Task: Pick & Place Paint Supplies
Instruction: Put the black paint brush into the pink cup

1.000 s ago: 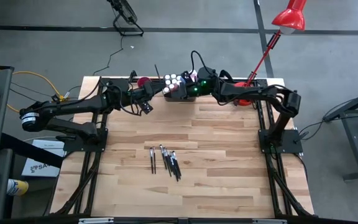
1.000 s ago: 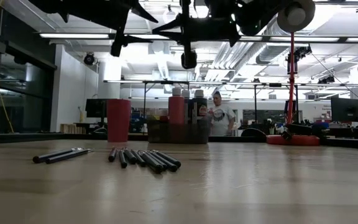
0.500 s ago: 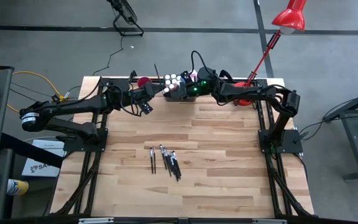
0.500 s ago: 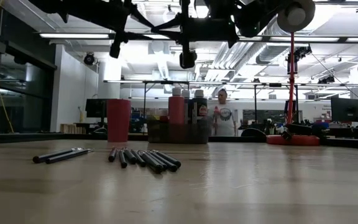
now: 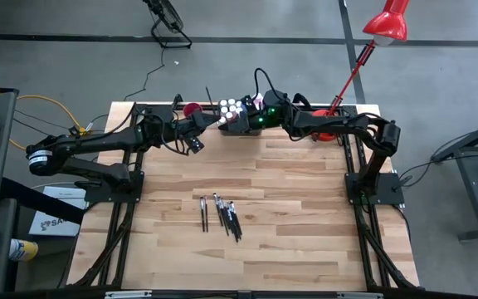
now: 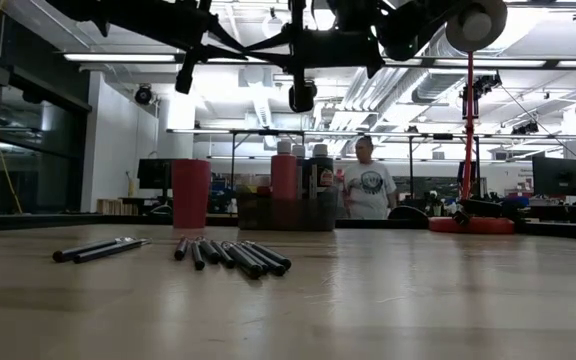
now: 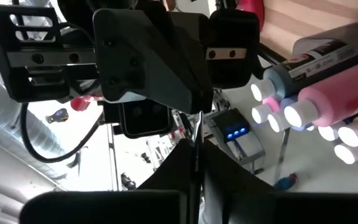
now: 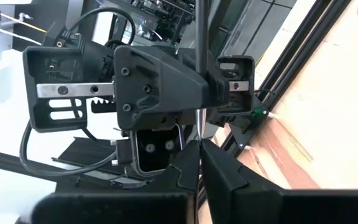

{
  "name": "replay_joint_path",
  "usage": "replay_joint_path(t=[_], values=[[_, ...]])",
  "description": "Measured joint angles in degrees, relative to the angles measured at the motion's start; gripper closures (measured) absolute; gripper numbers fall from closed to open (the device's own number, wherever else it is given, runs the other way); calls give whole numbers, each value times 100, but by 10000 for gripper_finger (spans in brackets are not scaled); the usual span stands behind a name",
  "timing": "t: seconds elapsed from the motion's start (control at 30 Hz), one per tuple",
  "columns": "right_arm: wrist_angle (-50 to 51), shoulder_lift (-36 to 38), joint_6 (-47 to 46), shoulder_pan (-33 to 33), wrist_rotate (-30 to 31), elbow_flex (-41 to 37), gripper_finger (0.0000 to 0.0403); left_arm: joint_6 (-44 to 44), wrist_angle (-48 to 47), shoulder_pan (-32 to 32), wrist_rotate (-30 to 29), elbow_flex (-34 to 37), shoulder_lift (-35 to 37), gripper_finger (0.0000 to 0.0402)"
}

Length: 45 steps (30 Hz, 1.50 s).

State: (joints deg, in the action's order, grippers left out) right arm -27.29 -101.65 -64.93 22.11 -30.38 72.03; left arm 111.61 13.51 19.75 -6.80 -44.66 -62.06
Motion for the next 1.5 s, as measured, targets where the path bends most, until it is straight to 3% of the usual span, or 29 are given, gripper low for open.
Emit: replay_joint_path(t=[0.23, 0.43, 0.57, 0.7, 0.8, 1.0, 1.3, 1.5], values=[[-35, 0, 73, 11, -334, 0, 320, -388, -62, 0, -12, 2, 0, 392], [-40, 4, -103, 172, -1556, 0, 220, -740, -58, 11, -242, 2, 0, 392], [52, 62, -168, 285, -1992, 0, 183, -1378, -2, 13, -369, 4, 3, 392], [141, 169, -72, 401, -2092, 0, 180, -2665, 28, 108, -508, 4, 15, 392], [152, 258, 99, 497, -1996, 0, 187, -4217, -40, 399, -515, 6, 72, 392], [175, 339, 288, 735, -1912, 2, 203, -6973, -112, 1267, 53, 11, 79, 392], [232, 339, 525, 804, -1912, 2, 214, -9711, 78, 2523, 1149, 201, 83, 392], [325, 339, 718, 802, -1909, 2, 214, -10706, 937, 3035, 1547, 853, 80, 392]])
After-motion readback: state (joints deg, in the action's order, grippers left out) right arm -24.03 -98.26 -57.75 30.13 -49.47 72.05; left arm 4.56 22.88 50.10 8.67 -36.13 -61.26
